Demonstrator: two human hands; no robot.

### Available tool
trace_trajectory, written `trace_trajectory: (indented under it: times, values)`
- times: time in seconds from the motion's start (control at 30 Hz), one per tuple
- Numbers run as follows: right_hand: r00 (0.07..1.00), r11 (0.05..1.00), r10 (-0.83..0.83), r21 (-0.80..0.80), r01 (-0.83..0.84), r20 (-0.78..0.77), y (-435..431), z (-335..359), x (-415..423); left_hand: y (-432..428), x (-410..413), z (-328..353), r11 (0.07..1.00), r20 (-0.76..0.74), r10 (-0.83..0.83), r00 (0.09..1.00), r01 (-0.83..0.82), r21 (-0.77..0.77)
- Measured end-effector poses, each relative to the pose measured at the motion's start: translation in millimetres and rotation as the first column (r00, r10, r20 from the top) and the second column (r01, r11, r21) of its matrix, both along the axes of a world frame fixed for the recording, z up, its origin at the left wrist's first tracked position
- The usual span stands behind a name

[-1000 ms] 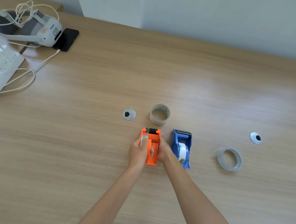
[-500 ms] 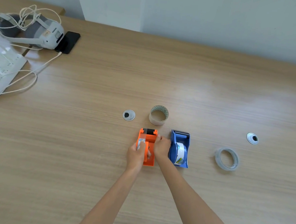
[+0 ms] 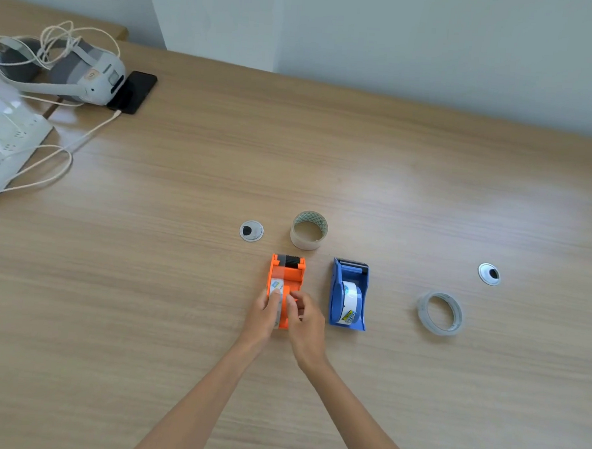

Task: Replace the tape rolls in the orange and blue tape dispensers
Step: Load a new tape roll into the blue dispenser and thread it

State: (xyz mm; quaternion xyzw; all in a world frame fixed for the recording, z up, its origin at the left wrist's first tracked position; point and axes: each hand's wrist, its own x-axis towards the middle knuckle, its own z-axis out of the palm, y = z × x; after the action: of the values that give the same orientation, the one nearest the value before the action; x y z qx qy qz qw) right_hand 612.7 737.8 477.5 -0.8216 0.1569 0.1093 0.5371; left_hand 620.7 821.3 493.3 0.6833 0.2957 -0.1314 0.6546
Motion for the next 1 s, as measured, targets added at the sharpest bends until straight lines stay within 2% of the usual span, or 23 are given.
trace_trajectory:
  times: [0.17, 0.23, 0.27, 0.33, 0.4, 0.47, 0.53, 0.63, 0.73, 0.83, 0.93, 1.0]
  values:
    - [0.981, 0.99, 0.138, -0.057, -0.131, 0.135, -28, 27, -6, 0, -3, 9, 0.996, -0.031, -0.042, 0.999, 0.044, 0.079]
    - [0.973, 0.987, 0.149, -0.086, -0.135, 0.179, -48, 38, -7, 1, -2, 12, 0.989, -0.067, -0.067, 0.996, 0.075, 0.128]
    - [0.974, 0.99, 0.124, -0.091, -0.108, 0.19, -60, 43, -7, 2, -3, 11, 0.977, -0.053, -0.06, 0.997, 0.069, 0.201]
    - [0.979, 0.997, 0.029, -0.076, -0.014, 0.199, -85, 51, -7, 7, -9, 14, 0.887, 0.066, -0.008, 0.998, -0.023, 0.461]
    - [0.977, 0.993, -0.085, -0.059, 0.099, 0.197, -108, 55, -4, 3, -18, 28, 0.784, 0.299, 0.025, 0.954, -0.205, 0.586]
    - [0.973, 0.984, -0.157, -0.062, 0.17, 0.167, -125, 53, 2, -17, -23, 48, 0.797, 0.468, -0.075, 0.88, -0.229, 0.559]
    - [0.981, 0.98, -0.175, -0.076, 0.182, 0.088, -131, 46, 6, -47, -22, 54, 0.842, 0.495, -0.196, 0.846, -0.114, 0.527]
    - [0.991, 0.987, -0.136, -0.086, 0.134, -0.016, -123, 32, 11, -88, -10, 42, 0.917, 0.373, -0.221, 0.901, 0.061, 0.394]
    - [0.996, 0.991, -0.068, -0.116, 0.061, -0.061, -112, 18, 15, -109, 5, 25, 0.964, 0.125, -0.153, 0.98, 0.12, 0.239]
    - [0.996, 0.991, -0.064, -0.126, 0.055, -0.069, -108, 12, 19, -117, 19, 15, 0.976, -0.079, -0.175, 0.981, 0.184, 0.117]
    - [0.996, 0.987, -0.052, -0.155, 0.041, -0.067, -111, 11, 21, -117, 23, 11, 0.991, -0.104, -0.132, 0.986, 0.132, -0.001]
    - [0.997, 0.988, -0.049, -0.152, 0.039, -0.061, -115, 9, 20, -116, 20, 5, 0.992, -0.087, -0.121, 0.989, 0.122, 0.011]
